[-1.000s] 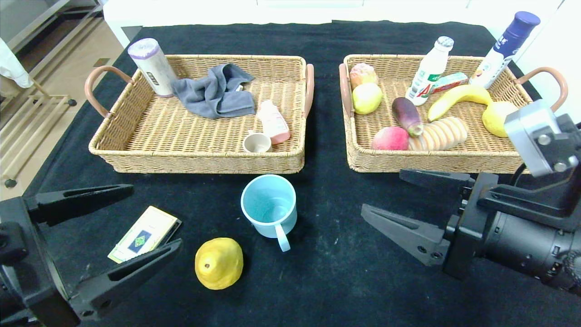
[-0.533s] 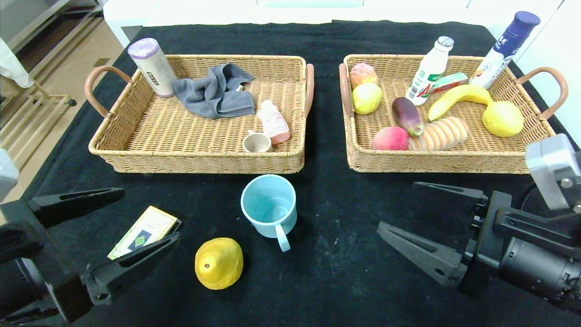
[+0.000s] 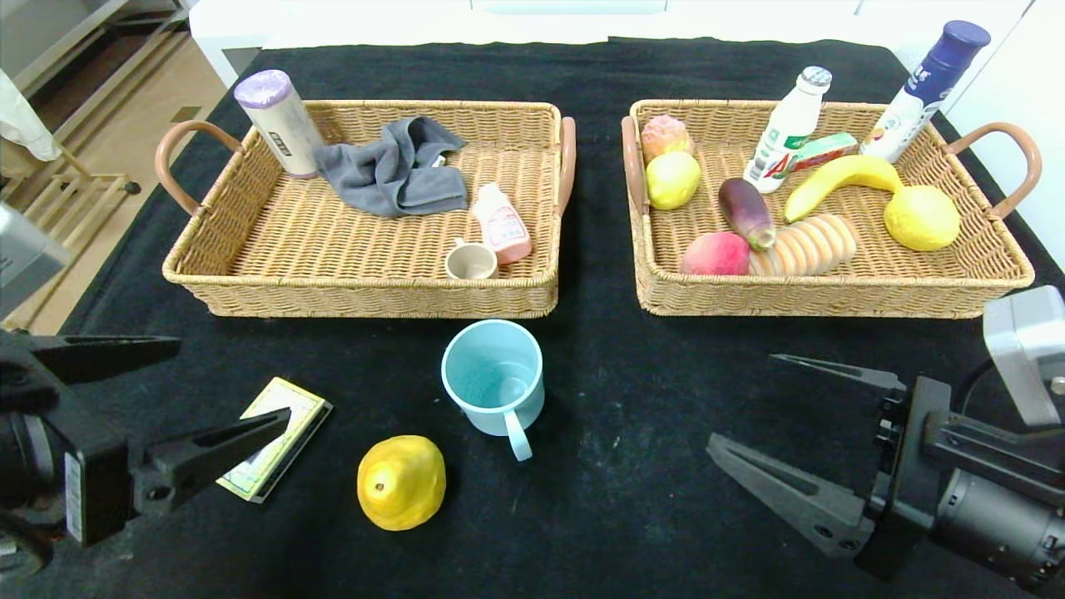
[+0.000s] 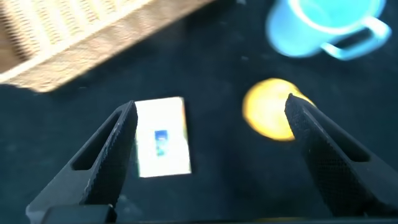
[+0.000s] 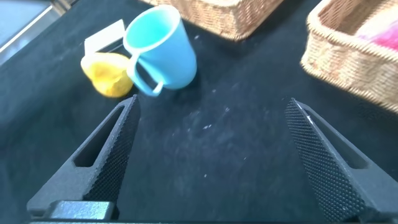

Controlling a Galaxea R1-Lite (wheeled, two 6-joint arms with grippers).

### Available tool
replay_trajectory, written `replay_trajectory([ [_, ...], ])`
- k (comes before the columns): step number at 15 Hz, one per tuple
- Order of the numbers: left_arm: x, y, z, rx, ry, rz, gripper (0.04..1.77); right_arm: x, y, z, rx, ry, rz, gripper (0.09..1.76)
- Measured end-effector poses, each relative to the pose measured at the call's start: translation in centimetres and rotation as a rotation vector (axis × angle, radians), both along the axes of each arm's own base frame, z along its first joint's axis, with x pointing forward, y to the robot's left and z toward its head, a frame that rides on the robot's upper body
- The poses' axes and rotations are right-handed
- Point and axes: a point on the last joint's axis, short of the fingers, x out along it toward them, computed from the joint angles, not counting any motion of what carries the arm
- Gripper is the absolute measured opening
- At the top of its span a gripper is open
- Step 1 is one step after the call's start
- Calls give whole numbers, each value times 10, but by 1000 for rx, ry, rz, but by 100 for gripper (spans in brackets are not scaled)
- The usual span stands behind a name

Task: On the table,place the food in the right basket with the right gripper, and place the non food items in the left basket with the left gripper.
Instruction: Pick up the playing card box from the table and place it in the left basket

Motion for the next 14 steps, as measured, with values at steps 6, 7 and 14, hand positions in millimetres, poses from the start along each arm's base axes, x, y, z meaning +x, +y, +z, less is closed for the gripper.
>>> replay_trajectory([
  [6, 8, 4, 3, 33, 64, 55, 172, -1, -1, -4, -10, 13, 0, 170],
  [7, 9, 6, 4, 45, 107, 69, 172, -1, -1, -5, -11, 14, 0, 170],
  [14, 42, 21, -2, 88, 253, 189, 172, -1, -2, -8, -18, 23, -2, 170],
])
